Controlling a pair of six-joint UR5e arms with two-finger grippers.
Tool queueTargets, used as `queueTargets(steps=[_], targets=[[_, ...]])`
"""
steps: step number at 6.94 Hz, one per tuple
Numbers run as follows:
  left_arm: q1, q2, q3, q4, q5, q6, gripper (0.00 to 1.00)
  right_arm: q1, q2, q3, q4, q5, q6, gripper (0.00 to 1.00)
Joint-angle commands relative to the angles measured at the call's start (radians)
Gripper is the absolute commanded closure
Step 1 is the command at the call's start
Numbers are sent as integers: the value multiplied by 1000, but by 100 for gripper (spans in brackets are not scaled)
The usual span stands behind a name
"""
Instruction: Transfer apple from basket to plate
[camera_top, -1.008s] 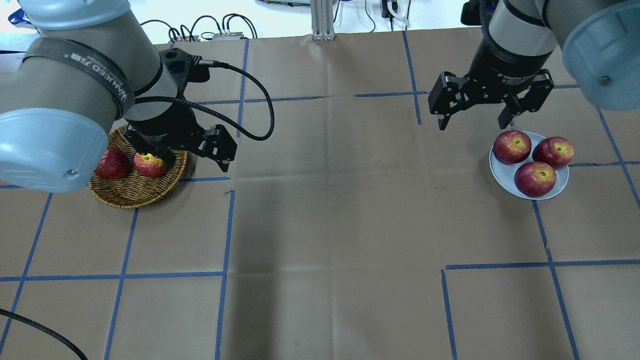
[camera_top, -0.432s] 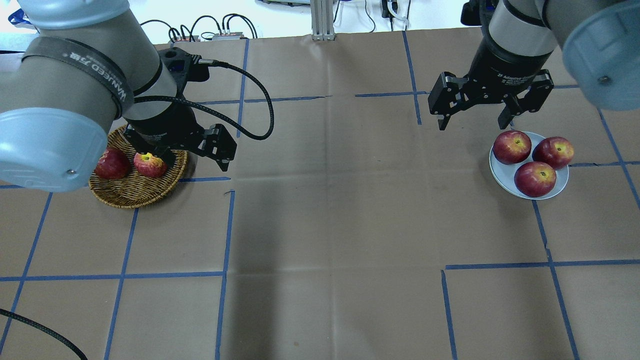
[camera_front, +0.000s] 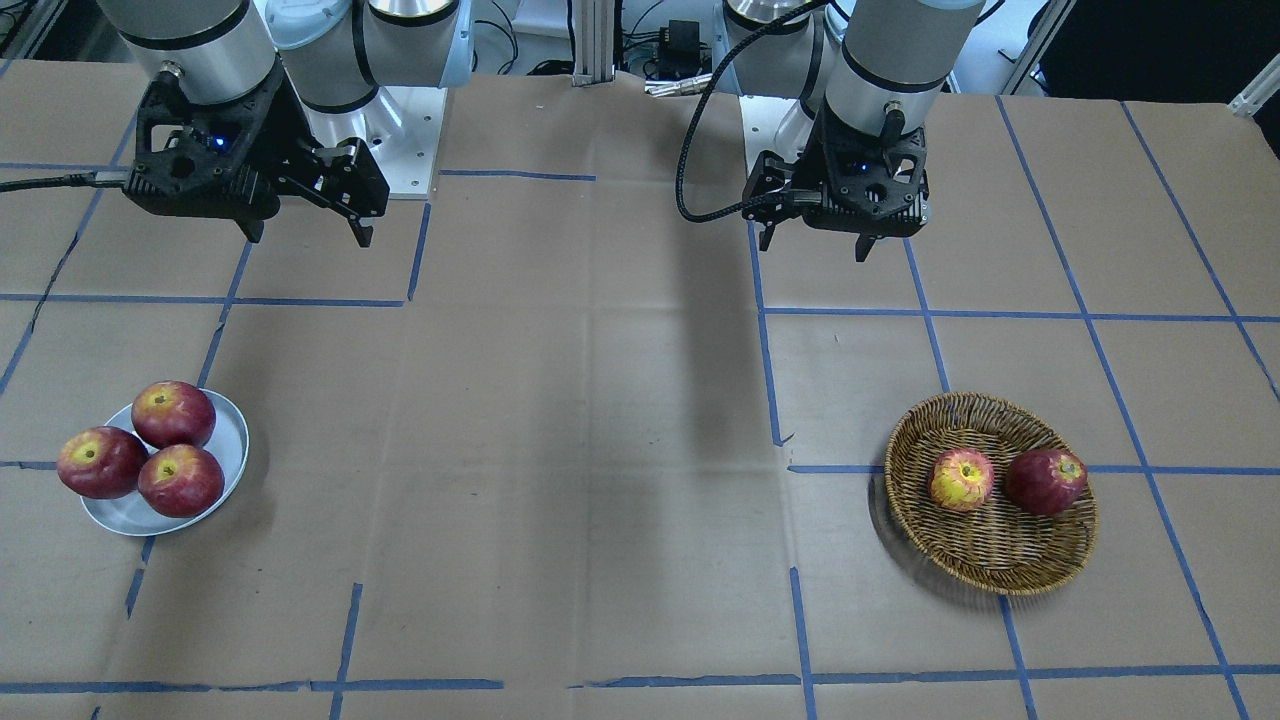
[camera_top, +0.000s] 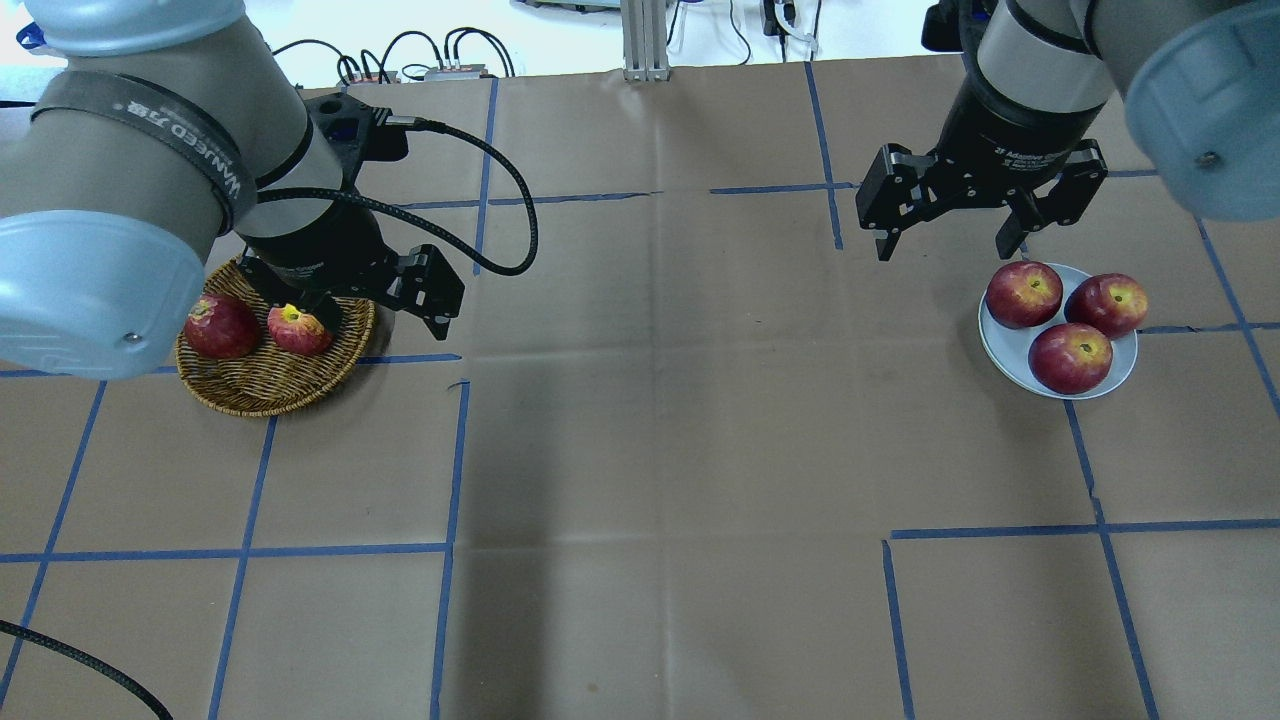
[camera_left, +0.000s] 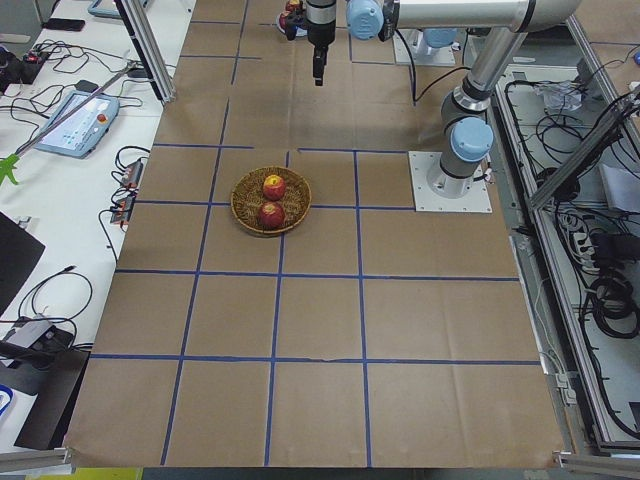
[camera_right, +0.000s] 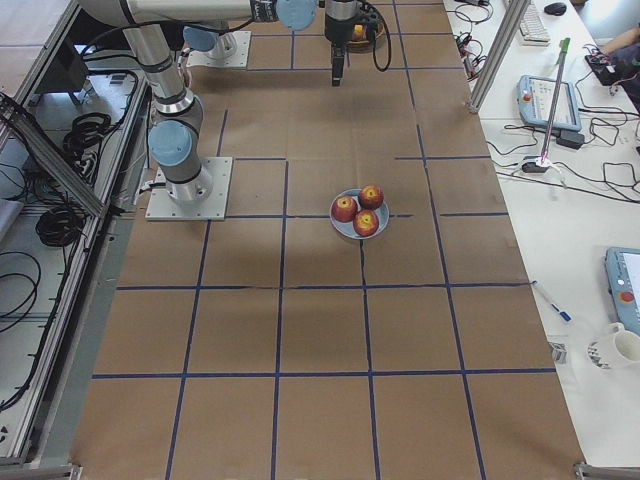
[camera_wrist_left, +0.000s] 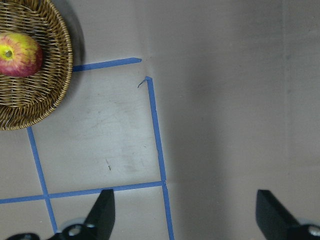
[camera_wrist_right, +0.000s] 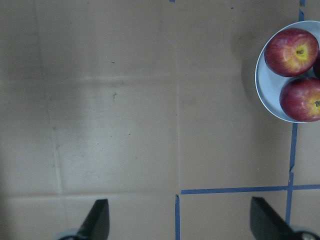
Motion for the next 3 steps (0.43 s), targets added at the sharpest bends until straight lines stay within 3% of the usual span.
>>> queueTargets(steps=[1, 3], targets=[[3, 0, 0, -1, -1, 0, 1, 0, 0, 0, 1, -1, 0, 0], [14, -8, -11, 16, 24, 101, 1, 0, 0, 0, -1, -1, -2, 0]])
